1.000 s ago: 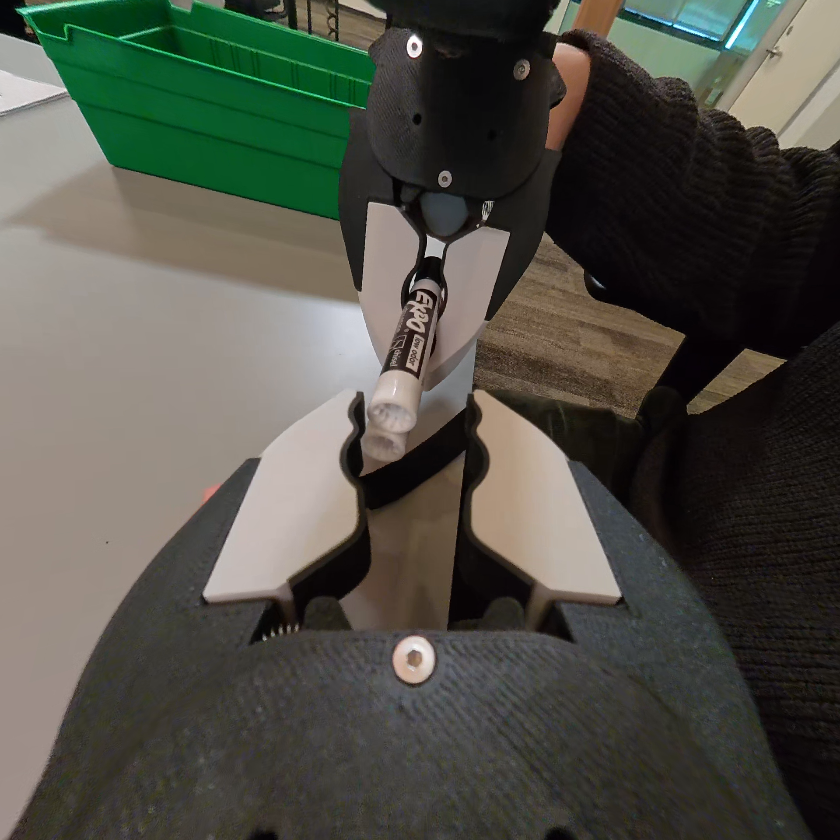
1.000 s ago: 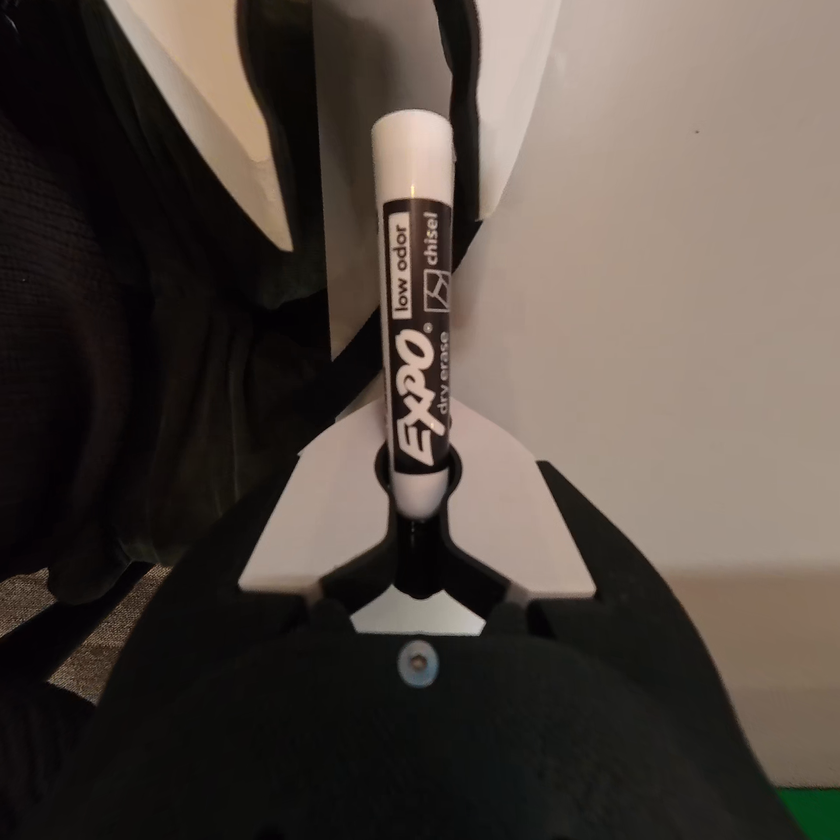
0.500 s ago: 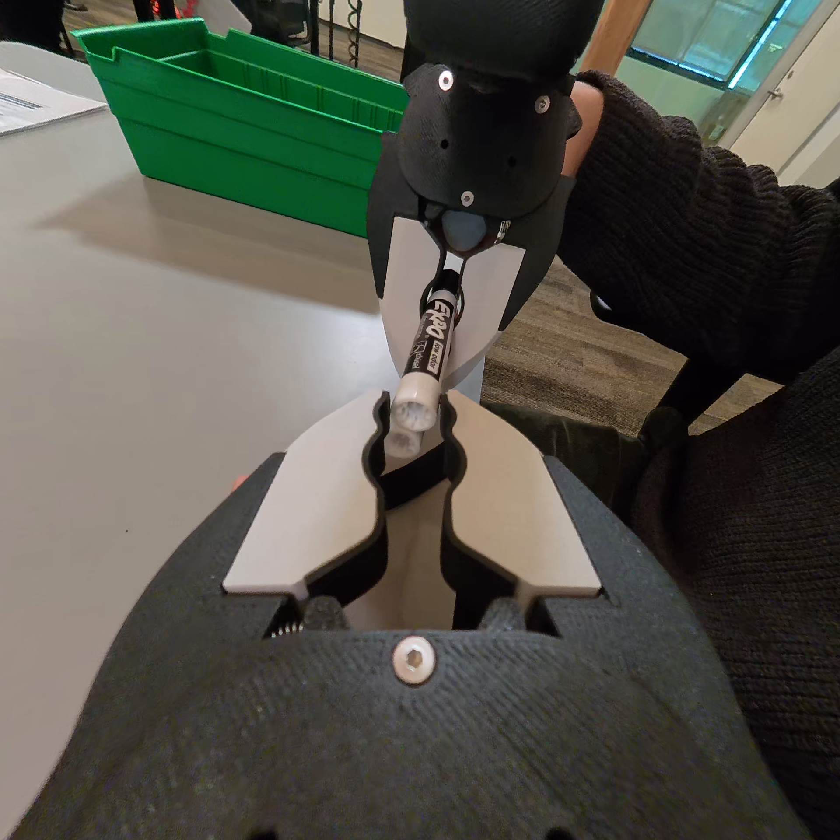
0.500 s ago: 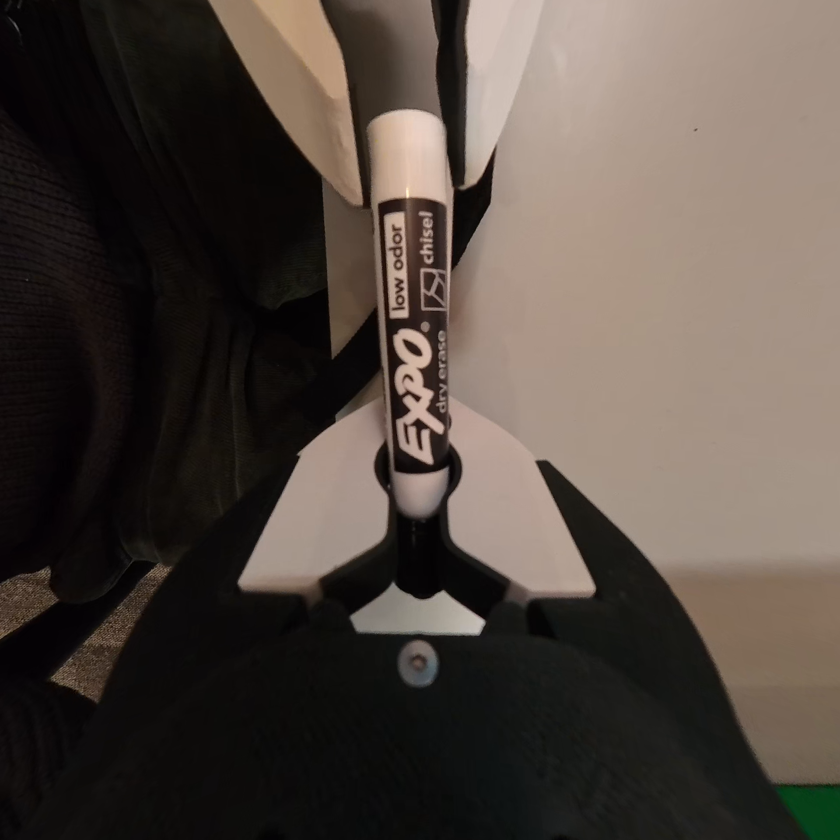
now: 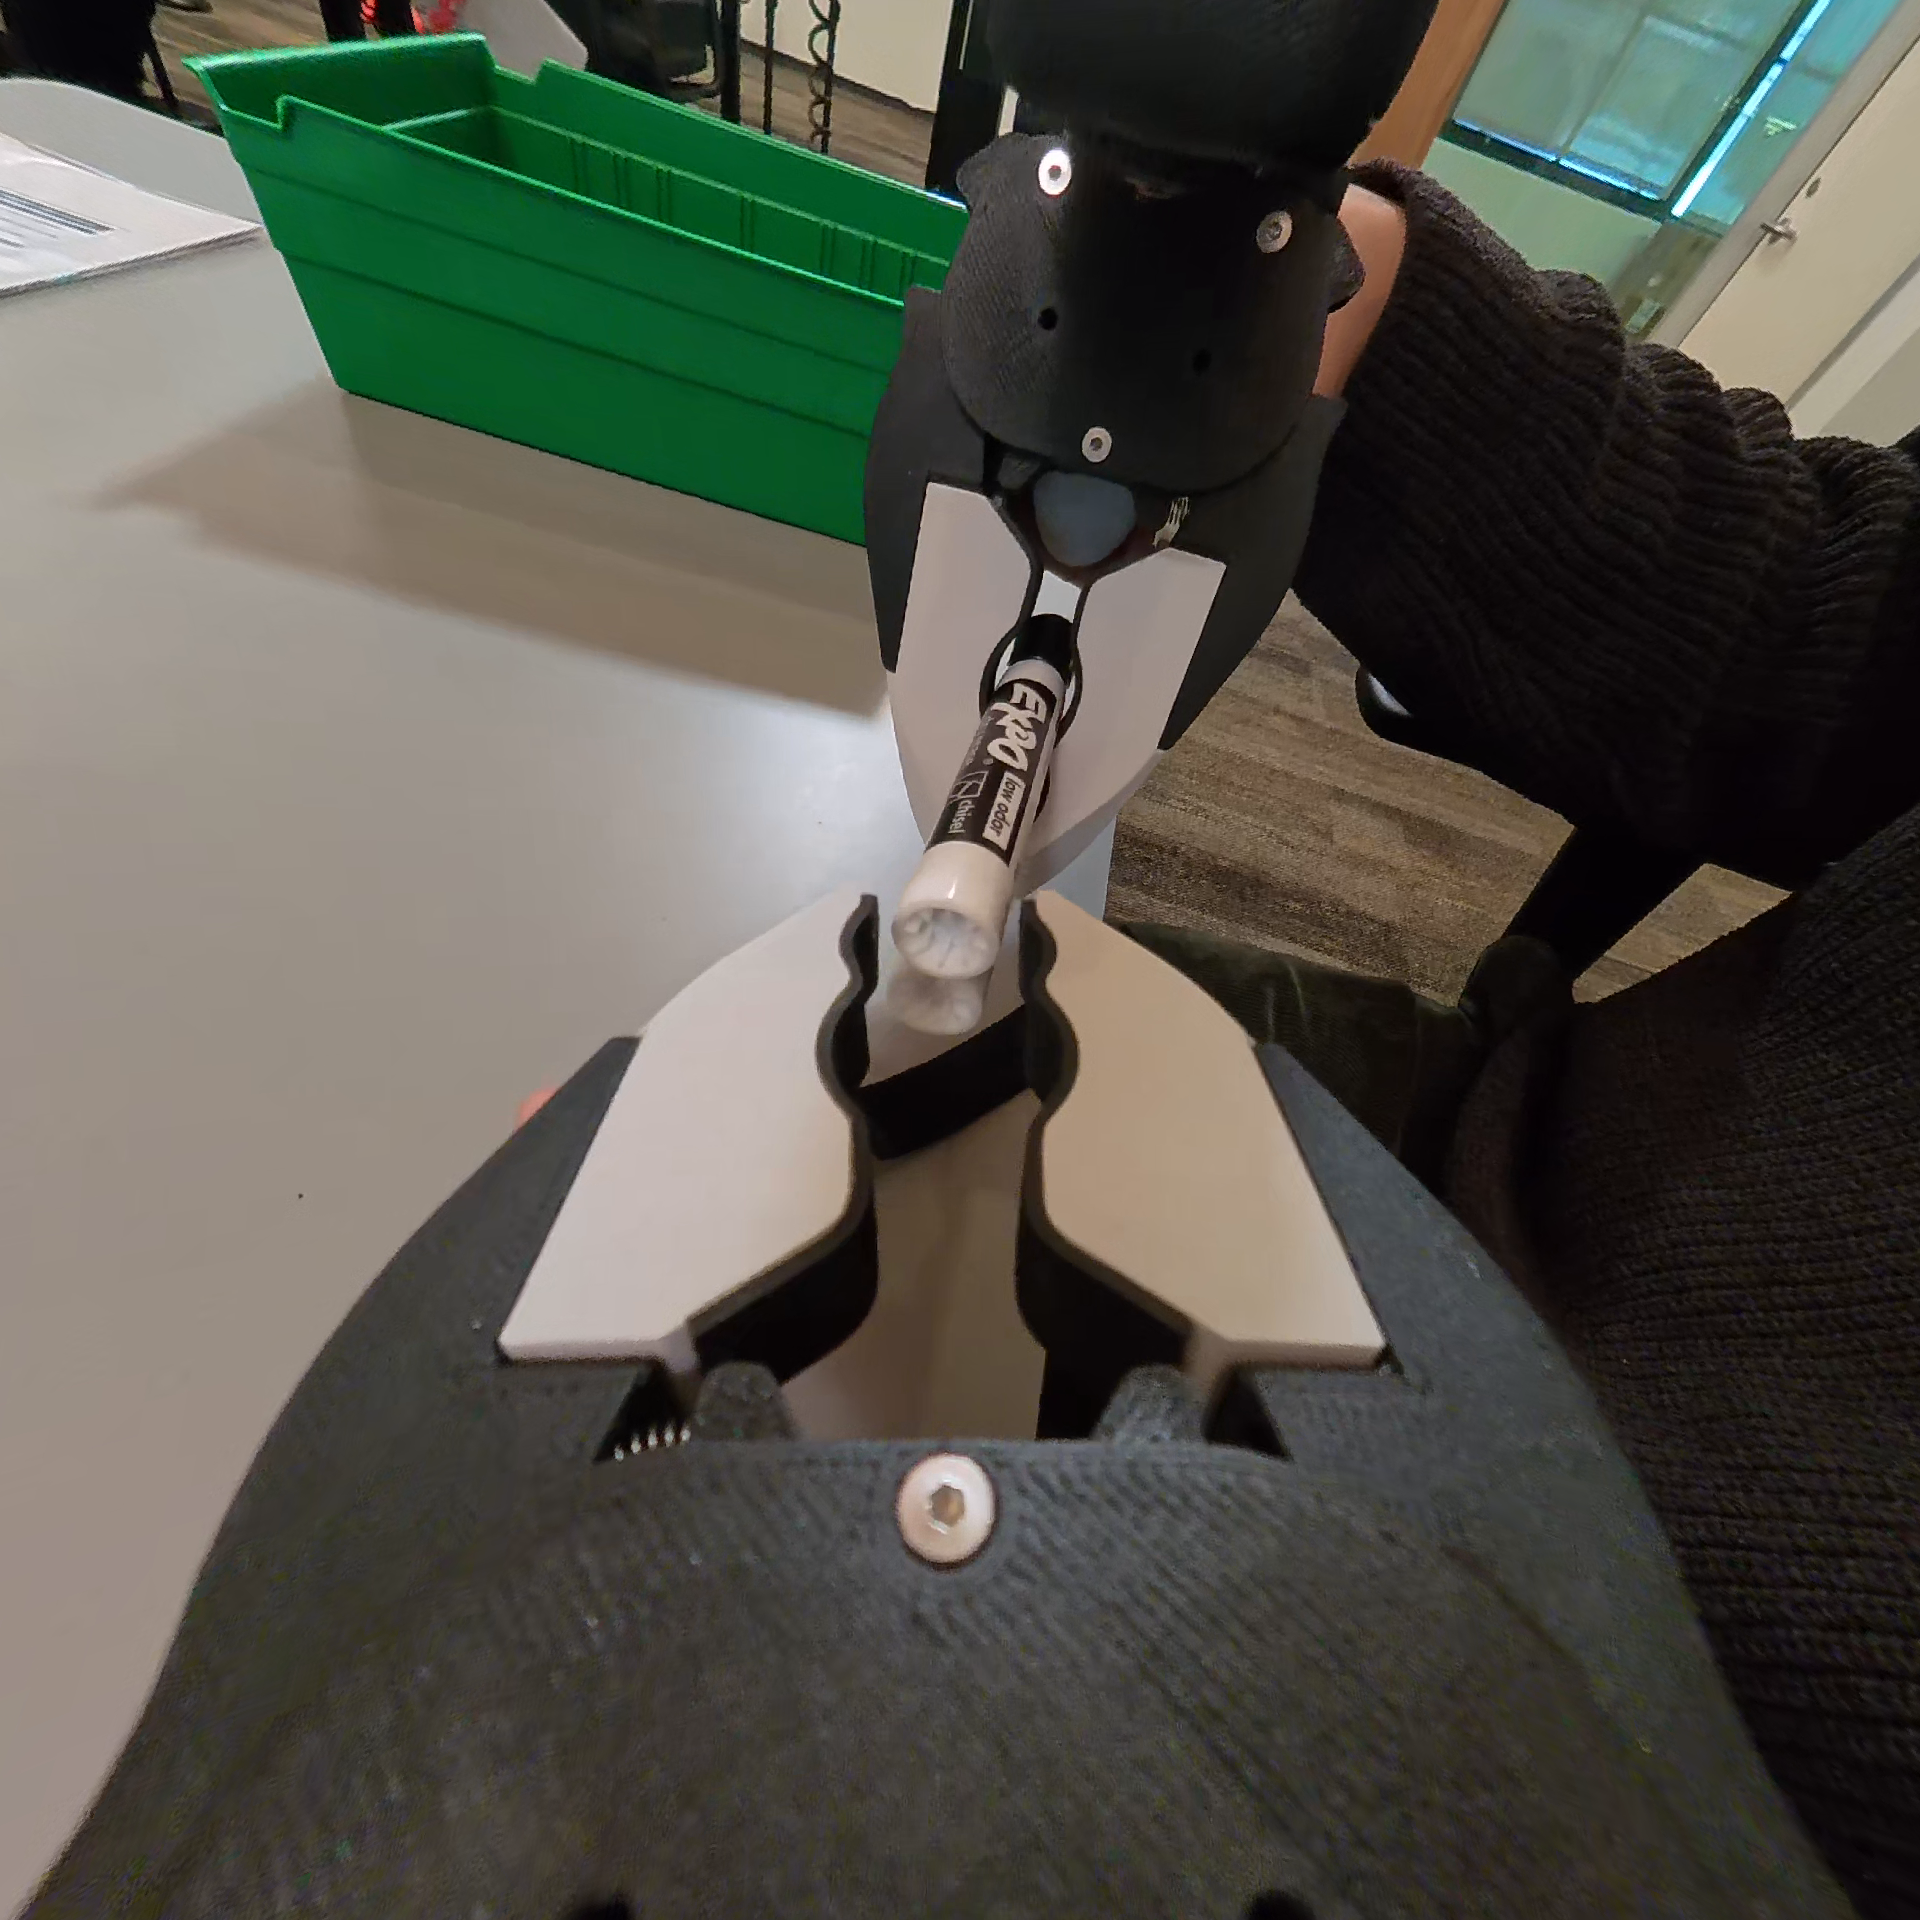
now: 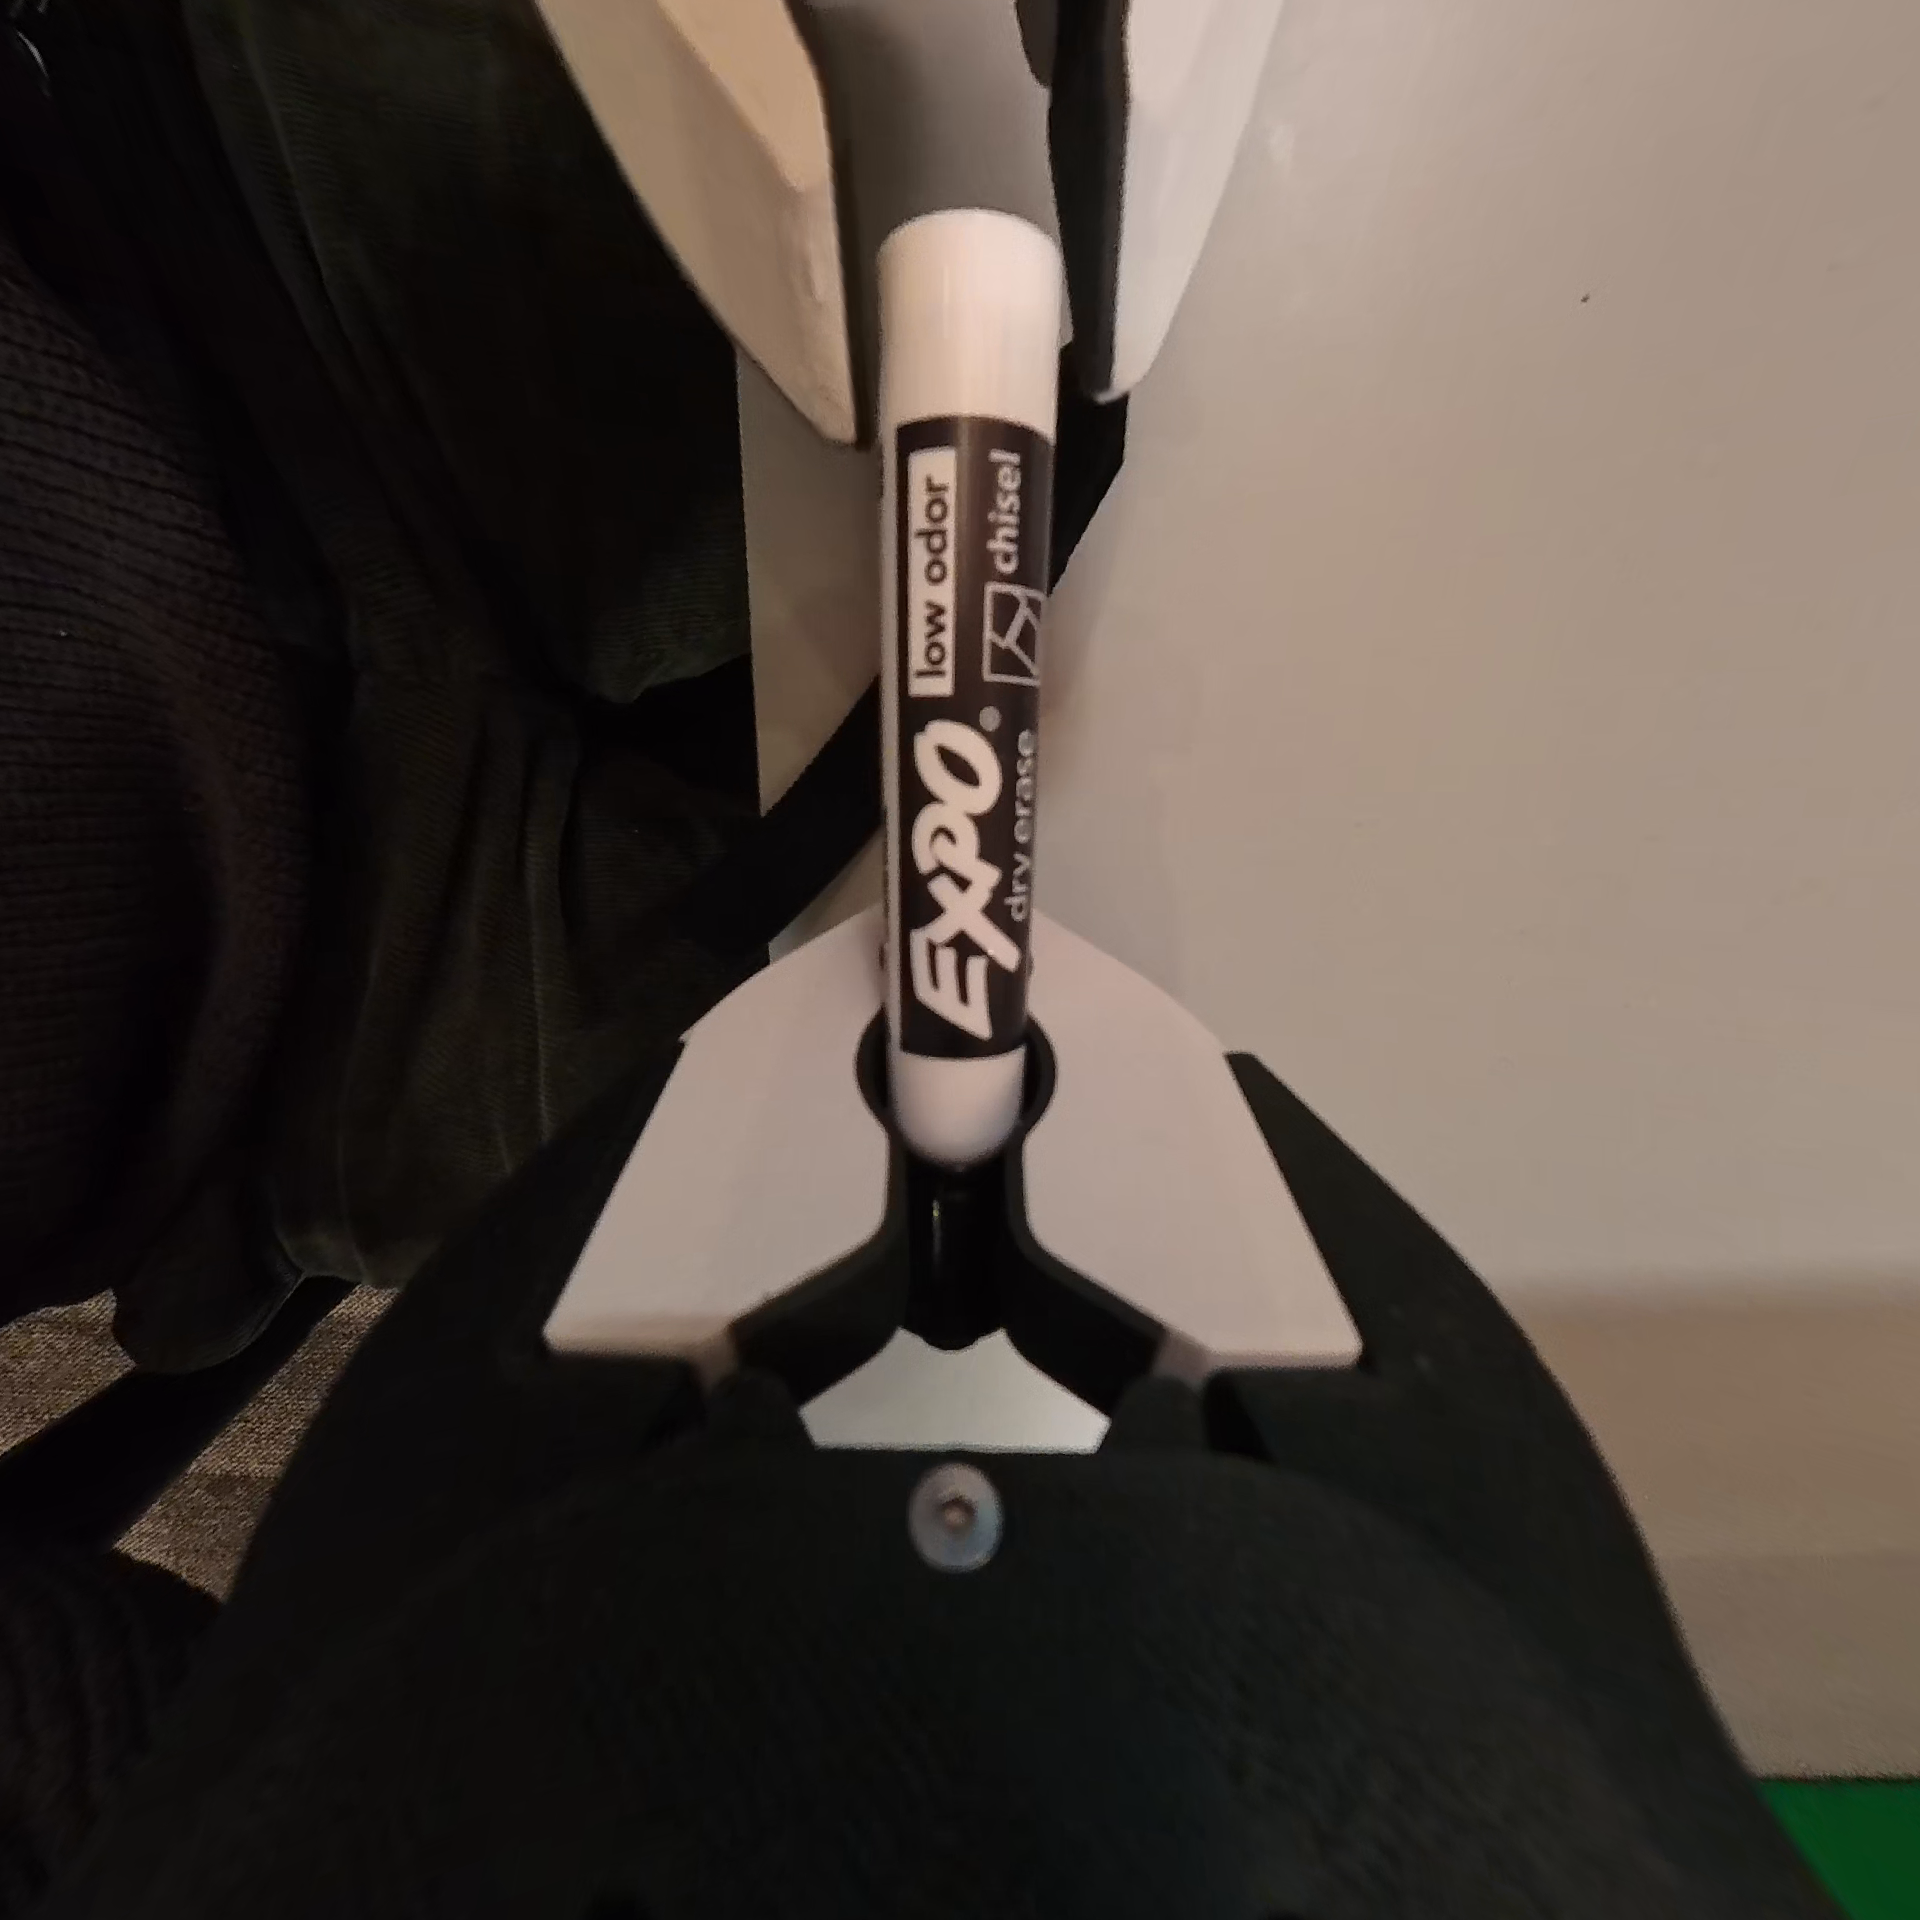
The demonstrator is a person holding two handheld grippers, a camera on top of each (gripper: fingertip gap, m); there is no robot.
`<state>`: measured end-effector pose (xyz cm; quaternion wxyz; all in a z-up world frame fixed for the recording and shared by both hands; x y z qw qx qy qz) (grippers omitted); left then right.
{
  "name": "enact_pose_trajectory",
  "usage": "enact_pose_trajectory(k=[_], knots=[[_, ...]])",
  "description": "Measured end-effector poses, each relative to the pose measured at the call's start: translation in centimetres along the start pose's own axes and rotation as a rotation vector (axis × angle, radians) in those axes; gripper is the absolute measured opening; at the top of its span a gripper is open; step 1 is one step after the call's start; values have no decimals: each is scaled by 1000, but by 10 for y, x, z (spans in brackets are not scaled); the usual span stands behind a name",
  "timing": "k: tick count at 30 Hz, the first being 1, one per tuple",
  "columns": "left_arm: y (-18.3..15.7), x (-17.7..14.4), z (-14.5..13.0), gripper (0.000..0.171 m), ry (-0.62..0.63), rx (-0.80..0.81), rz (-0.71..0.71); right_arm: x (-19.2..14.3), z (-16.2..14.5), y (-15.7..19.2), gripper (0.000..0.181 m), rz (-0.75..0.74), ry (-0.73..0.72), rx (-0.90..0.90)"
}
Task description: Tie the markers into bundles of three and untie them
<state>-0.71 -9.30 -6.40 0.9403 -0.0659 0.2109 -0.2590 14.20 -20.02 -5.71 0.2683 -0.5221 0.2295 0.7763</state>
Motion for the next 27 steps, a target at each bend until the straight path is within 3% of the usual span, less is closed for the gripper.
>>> enact_pose_trajectory(k=[8,27], knots=[[-1,3,-2,37,27,-1,-16,-1,-1,0,15,-5,0,2],[2,1,-3,38,44,6,16,-5,-7,-4,15,-13,-1,24]])
Point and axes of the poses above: each gripper's, where its closed fingertips meet, x out along the fingers, z out of its top, y = z × x across the jaws, the point moved 10 cm from there along -x, back along the fingers, and after that the axes turned 3 degrees about y, right-handed, at the moved point
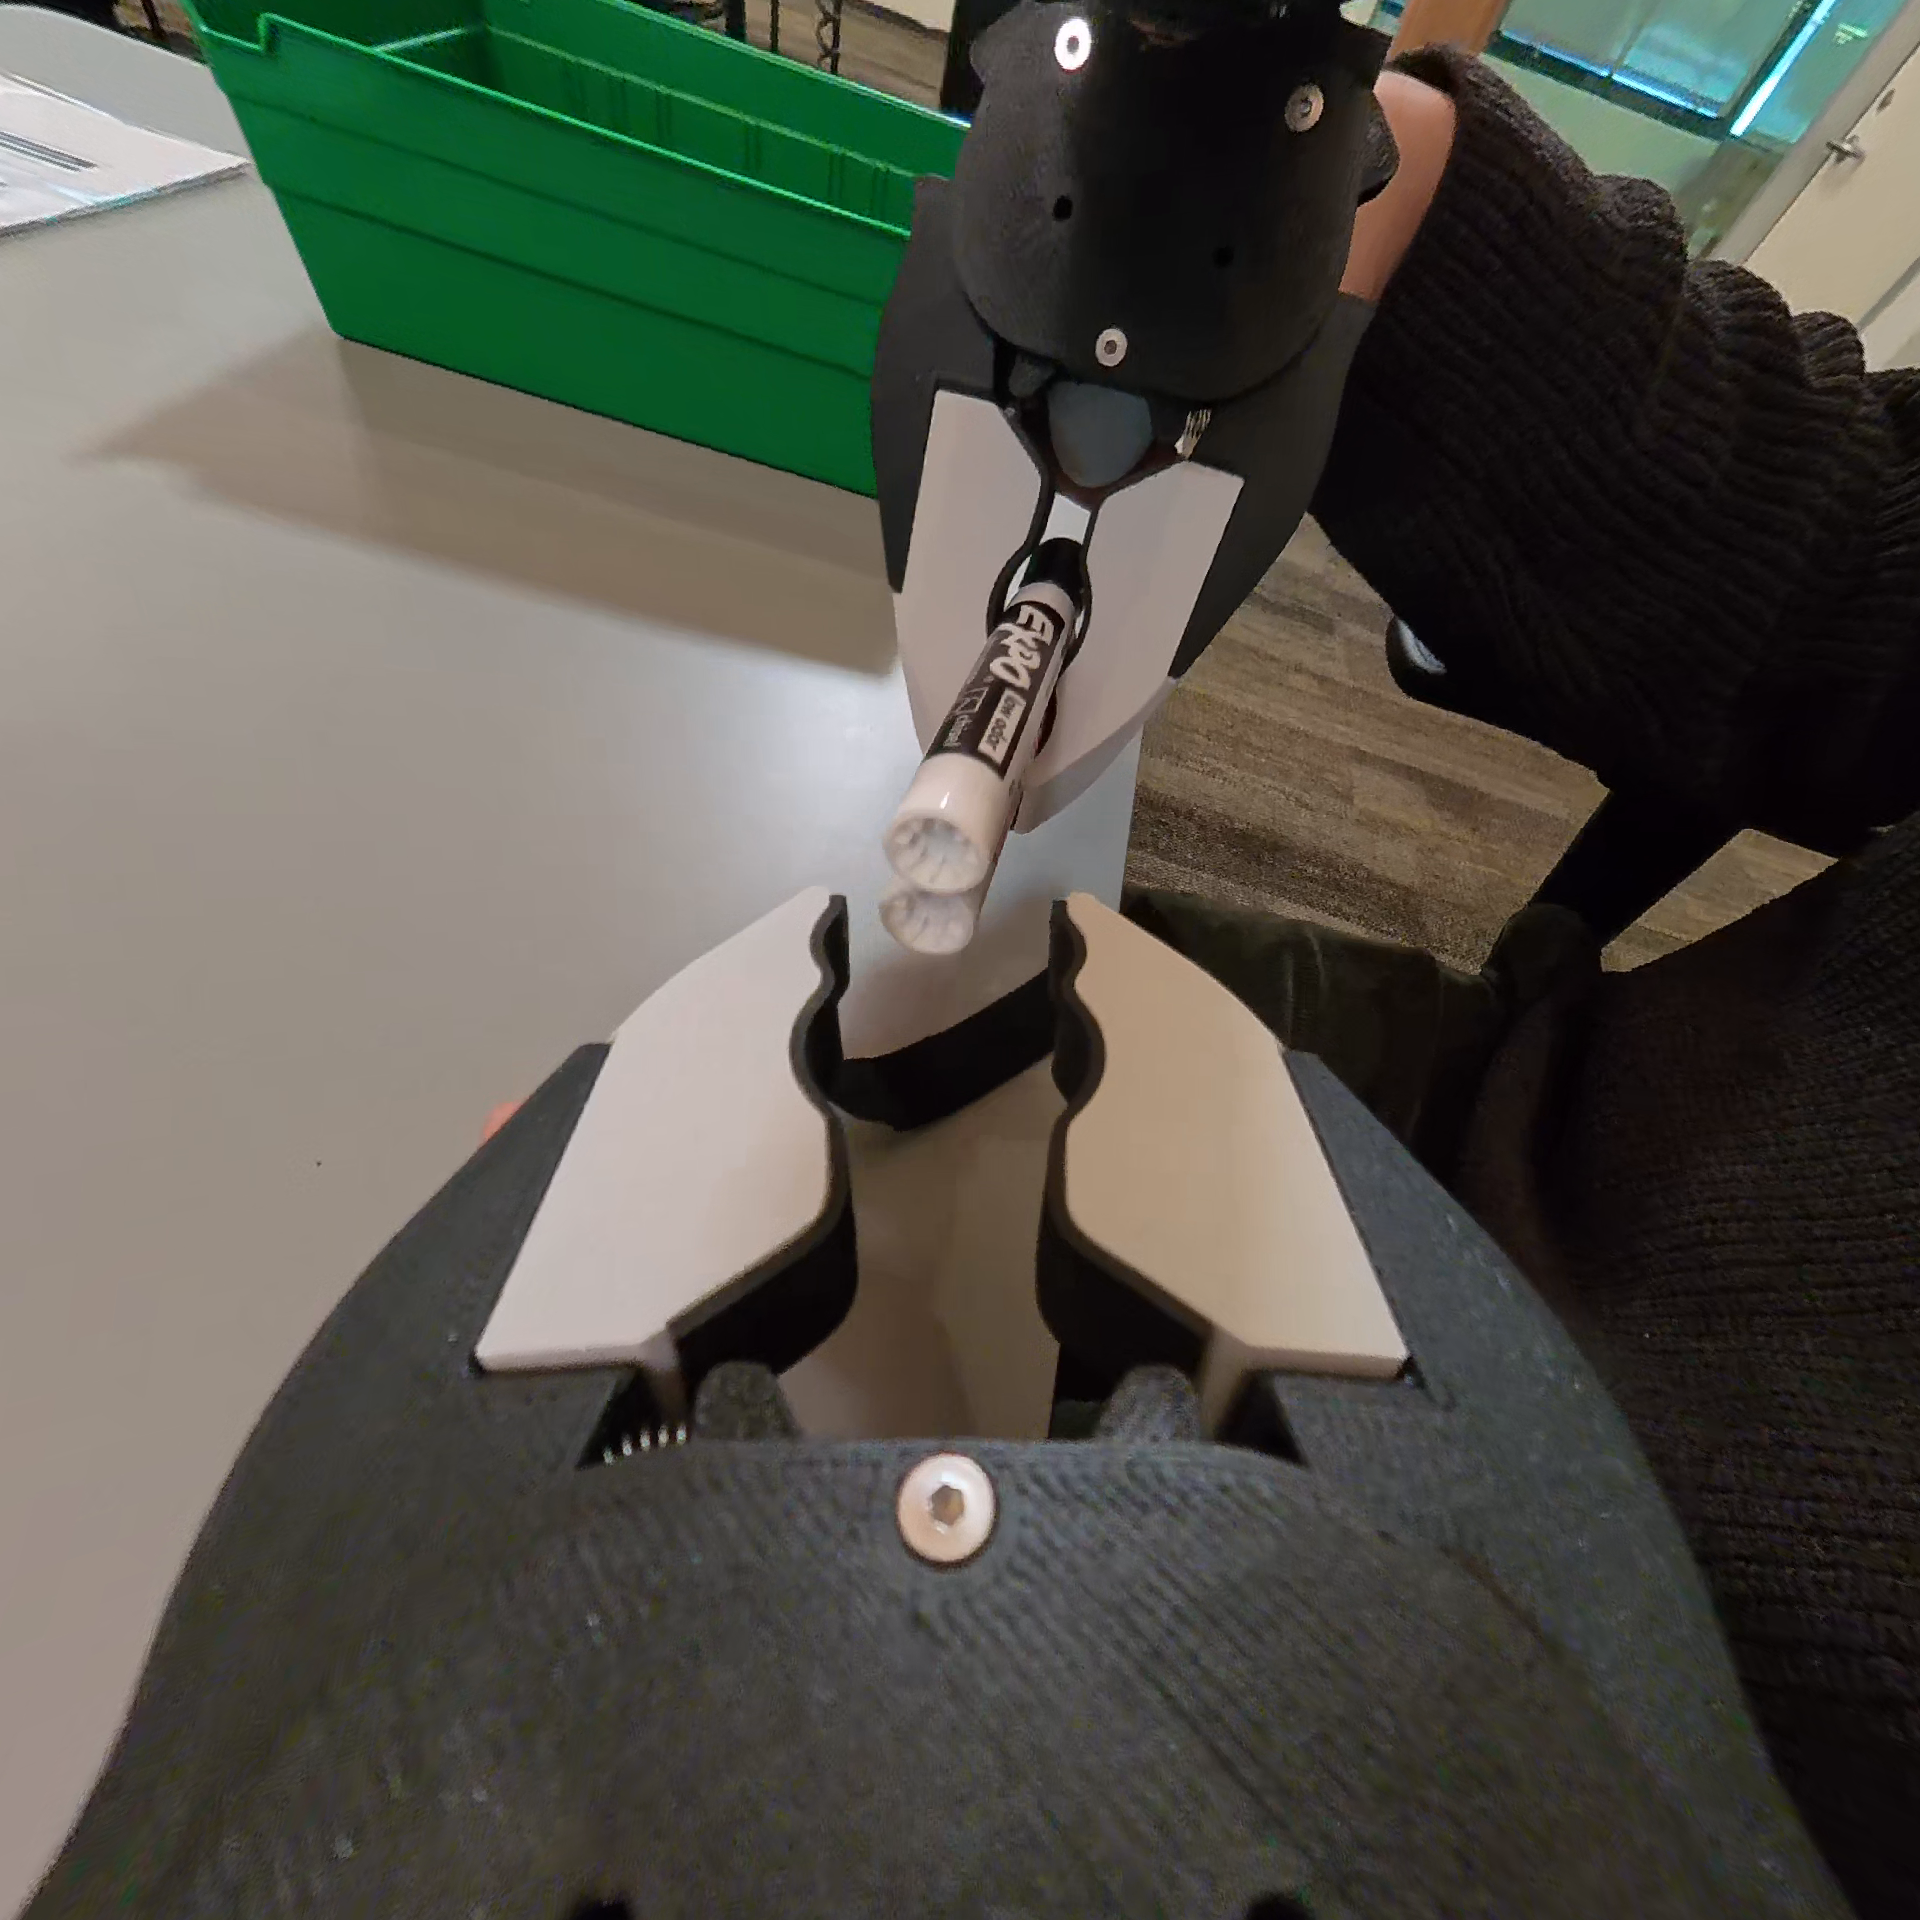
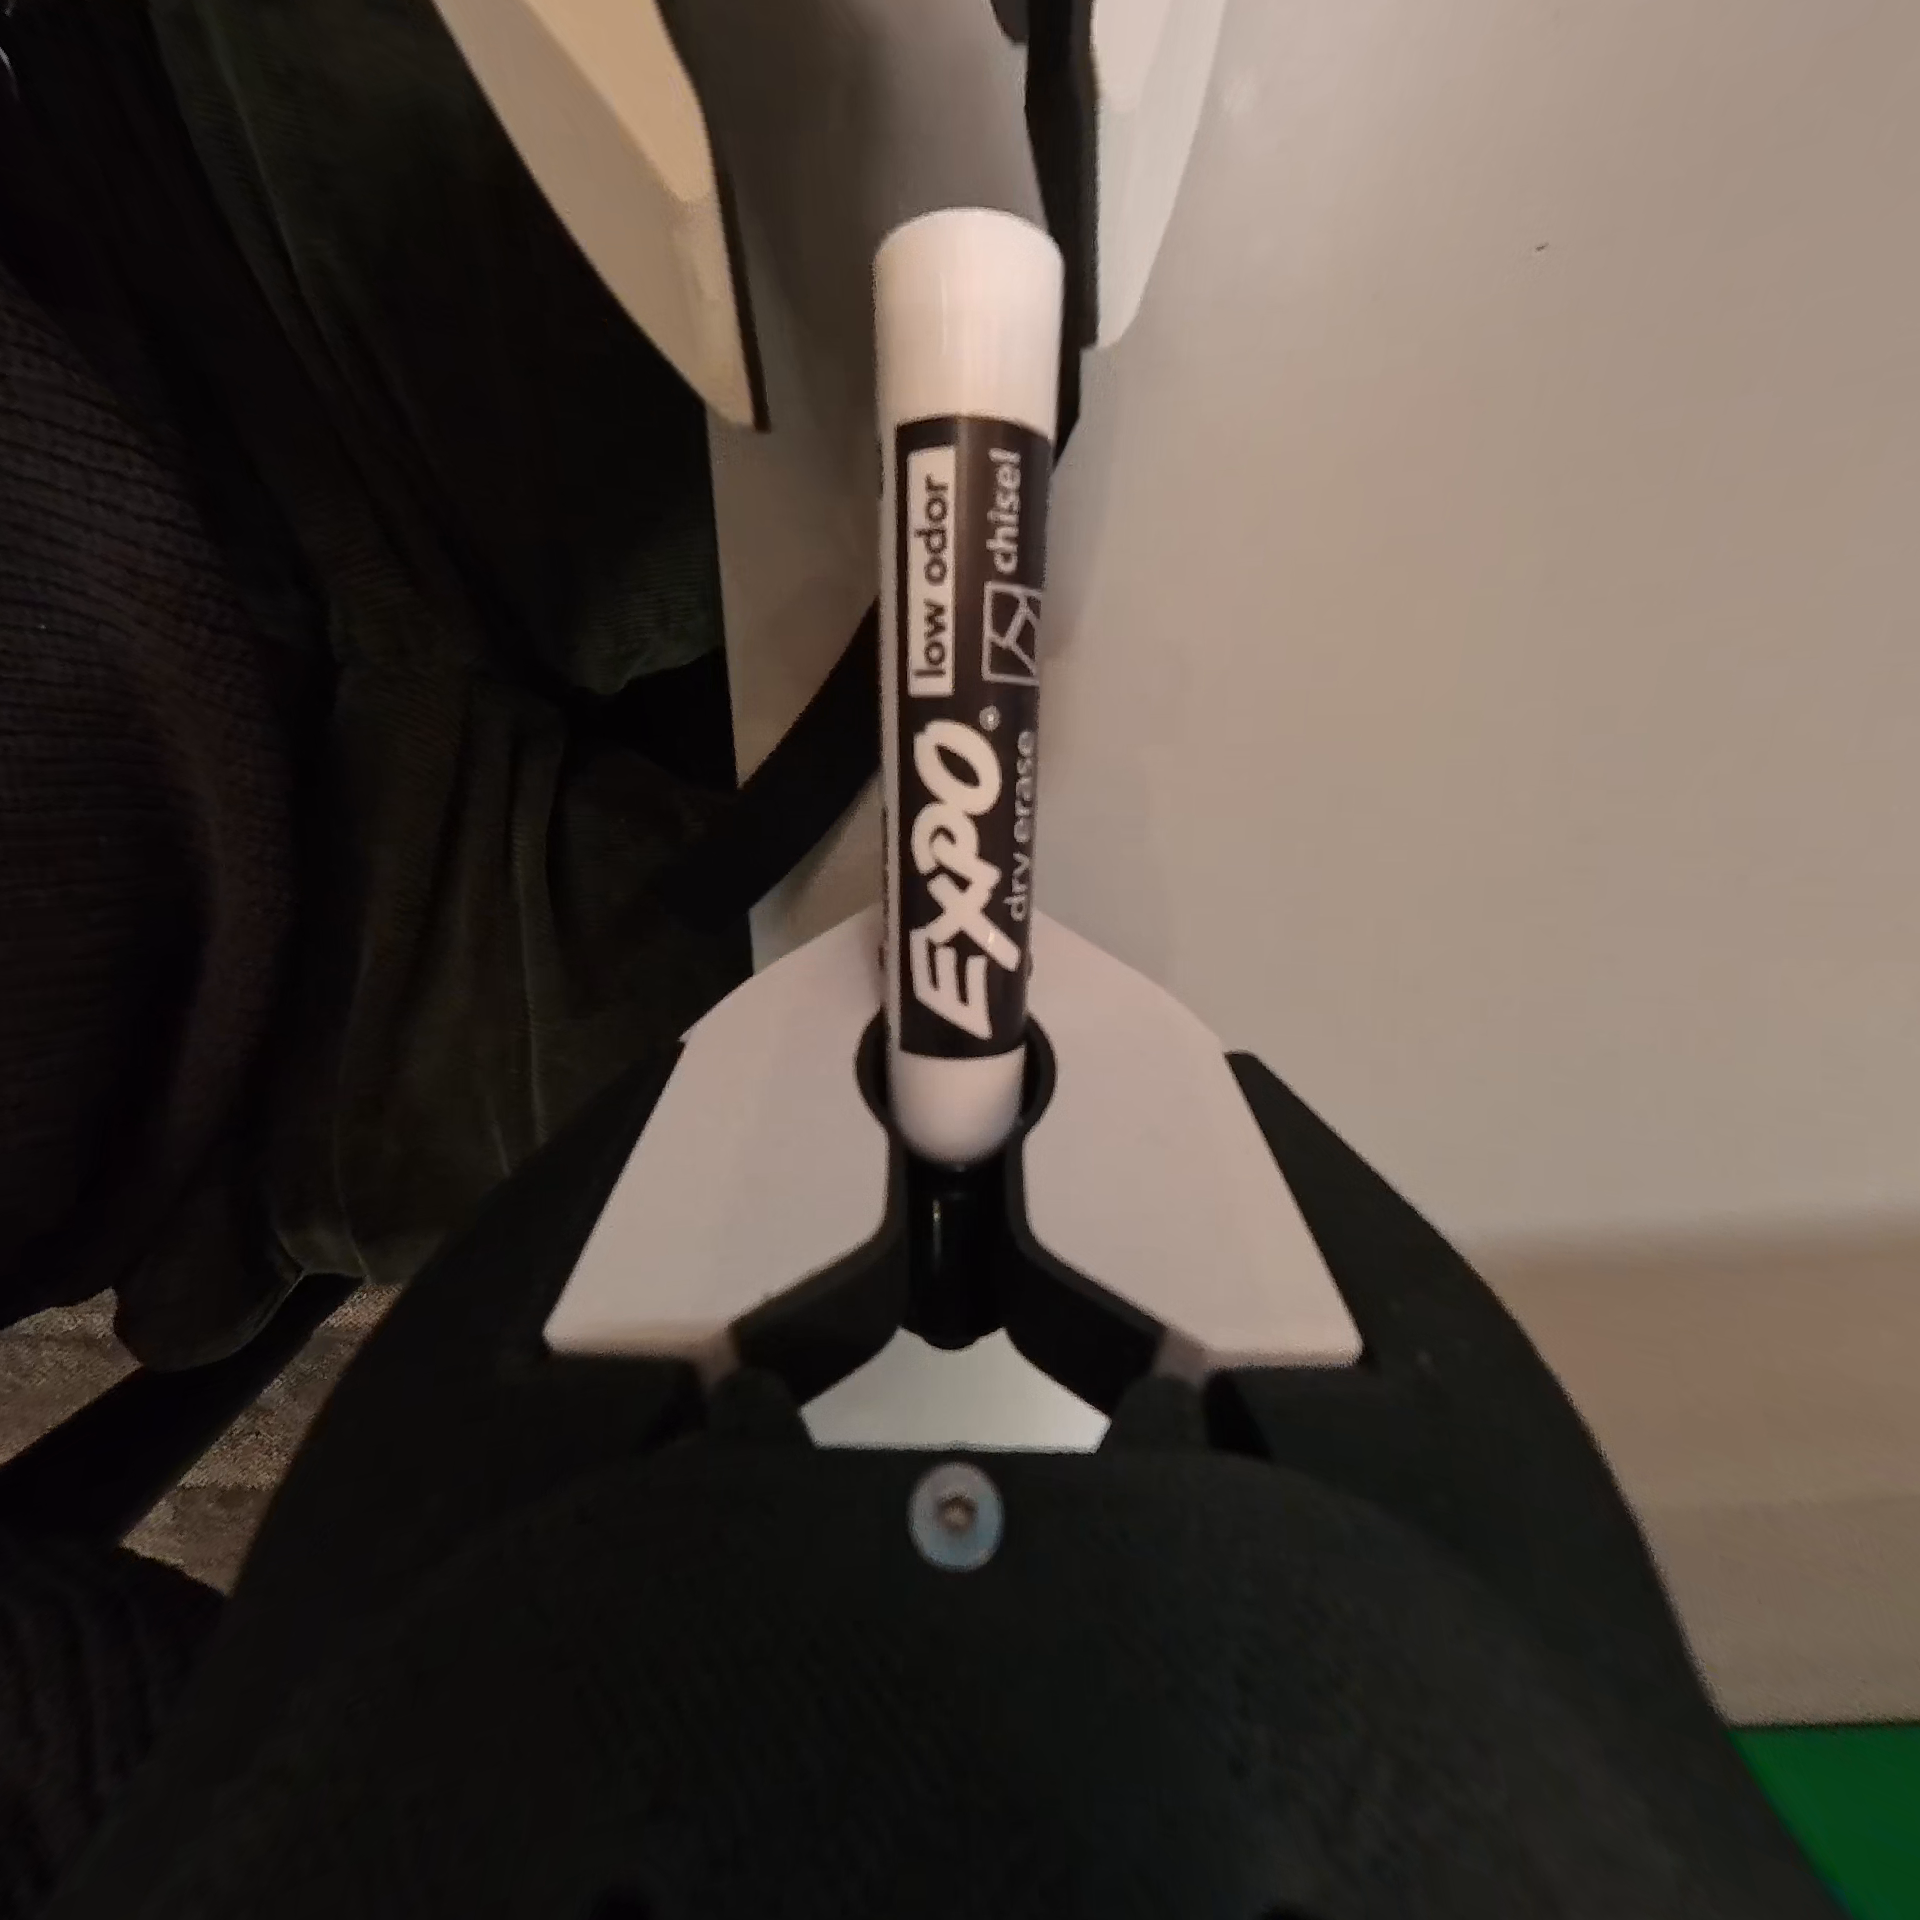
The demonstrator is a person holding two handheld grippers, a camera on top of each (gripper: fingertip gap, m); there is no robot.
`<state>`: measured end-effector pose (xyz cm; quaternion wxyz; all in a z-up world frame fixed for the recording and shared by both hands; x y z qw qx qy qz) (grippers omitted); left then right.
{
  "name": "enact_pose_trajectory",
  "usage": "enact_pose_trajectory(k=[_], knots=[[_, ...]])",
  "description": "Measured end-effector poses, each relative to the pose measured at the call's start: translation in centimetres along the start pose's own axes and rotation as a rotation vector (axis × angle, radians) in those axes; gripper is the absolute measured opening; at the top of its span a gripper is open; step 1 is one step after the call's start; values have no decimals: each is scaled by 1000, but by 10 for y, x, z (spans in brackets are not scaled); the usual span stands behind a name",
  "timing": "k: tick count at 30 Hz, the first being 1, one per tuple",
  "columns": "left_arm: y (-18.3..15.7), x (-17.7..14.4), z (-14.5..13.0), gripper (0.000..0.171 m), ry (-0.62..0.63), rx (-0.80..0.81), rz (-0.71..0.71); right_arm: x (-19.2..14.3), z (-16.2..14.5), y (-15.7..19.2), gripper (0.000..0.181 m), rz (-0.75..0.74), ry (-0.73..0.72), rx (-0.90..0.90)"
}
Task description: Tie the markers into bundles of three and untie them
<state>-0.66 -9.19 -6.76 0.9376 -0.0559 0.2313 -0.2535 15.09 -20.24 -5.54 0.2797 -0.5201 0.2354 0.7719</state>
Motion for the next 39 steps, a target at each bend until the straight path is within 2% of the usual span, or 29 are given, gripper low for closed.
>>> enact_pose_trajectory(k=[10,14,19,29,39], knots=[[5,-13,5,9,-109,-55,-58,-2,-1,0,15,-5,-1,1],[5,-12,4,1,-99,-58,-66,-2,0,1,15,-5,0,-2],[2,-6,2,1,-57,-44,-64,-2,1,1,15,-4,-1,-5],[5,-10,2,4,-69,-63,-58,-2,0,0,14,-4,-2,-2],[4,-5,-1,8,-18,-49,-42,-2,0,1,15,-4,5,0]])
Point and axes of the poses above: each gripper's, where its closed fingertips meet, x out along the fingers, z out of its top, y = z × x across the jaws, the point moved 10 cm from there along -x, back along the fingers, and after that the axes turned 3 degrees about y, right-handed, at the moved point
